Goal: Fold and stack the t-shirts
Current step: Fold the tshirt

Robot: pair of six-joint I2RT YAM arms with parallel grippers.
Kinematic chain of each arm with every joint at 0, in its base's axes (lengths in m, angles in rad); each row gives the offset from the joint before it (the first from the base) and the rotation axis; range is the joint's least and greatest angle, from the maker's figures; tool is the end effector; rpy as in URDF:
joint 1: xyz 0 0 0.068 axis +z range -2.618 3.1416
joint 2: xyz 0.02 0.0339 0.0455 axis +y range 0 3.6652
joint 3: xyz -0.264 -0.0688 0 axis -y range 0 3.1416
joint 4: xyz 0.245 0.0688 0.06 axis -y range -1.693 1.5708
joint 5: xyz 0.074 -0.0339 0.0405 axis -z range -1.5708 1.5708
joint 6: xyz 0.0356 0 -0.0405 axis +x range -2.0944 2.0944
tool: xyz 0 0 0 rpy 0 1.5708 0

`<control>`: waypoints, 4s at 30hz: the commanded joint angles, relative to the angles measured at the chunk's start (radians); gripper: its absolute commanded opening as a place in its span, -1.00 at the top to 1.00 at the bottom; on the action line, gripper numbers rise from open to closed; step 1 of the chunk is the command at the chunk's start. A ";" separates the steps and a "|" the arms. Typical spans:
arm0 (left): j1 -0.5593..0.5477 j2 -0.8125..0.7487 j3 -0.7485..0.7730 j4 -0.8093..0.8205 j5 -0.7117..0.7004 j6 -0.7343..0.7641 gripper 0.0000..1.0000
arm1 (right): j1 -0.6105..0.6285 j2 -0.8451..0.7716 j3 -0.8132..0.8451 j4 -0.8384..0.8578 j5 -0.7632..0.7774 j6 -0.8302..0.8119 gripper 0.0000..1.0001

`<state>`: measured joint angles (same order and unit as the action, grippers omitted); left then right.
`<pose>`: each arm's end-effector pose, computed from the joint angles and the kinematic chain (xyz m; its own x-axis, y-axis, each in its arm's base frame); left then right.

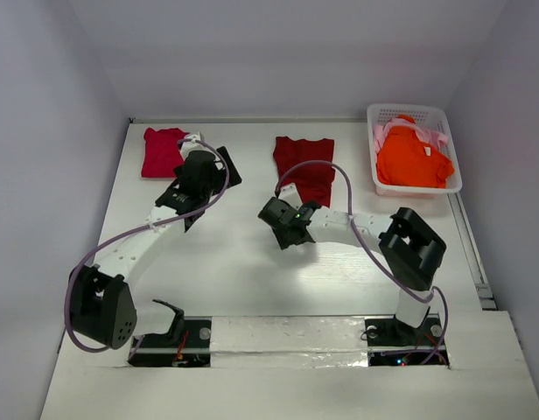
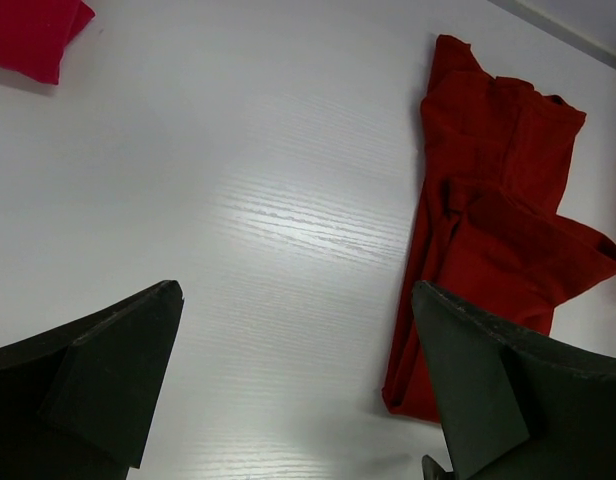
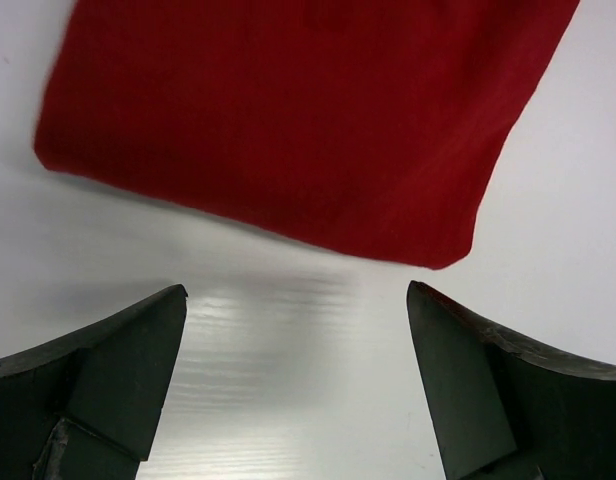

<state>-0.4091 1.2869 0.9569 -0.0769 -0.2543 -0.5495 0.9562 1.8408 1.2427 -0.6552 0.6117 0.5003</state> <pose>0.2759 -0.1099 0.3014 -0.4000 -0.3775 -0.8352 -0.0421 0.9178 -0.3947 0.2236 0.2814 0.1816 -0.7519 -0.3843 -0.5356 -0.2334 0.9151 -0.3289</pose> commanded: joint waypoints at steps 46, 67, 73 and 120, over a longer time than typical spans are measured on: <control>0.052 -0.018 -0.021 0.063 0.055 0.025 -0.98 | 0.007 0.196 0.196 0.014 0.217 -0.074 -0.86; 0.061 -0.026 -0.026 0.066 0.059 0.026 -0.98 | 0.007 0.222 0.201 0.023 0.195 -0.051 0.83; 0.061 -0.028 -0.029 0.068 0.064 0.026 -0.98 | 0.007 0.199 0.205 0.003 0.201 -0.042 1.00; 0.061 -0.103 -0.070 0.068 0.096 0.010 -0.98 | 0.053 0.044 0.471 -0.305 0.391 0.026 1.00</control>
<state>-0.3515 1.2224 0.8997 -0.0414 -0.1642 -0.5392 1.0142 1.9221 1.6493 -0.9470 0.9234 0.5270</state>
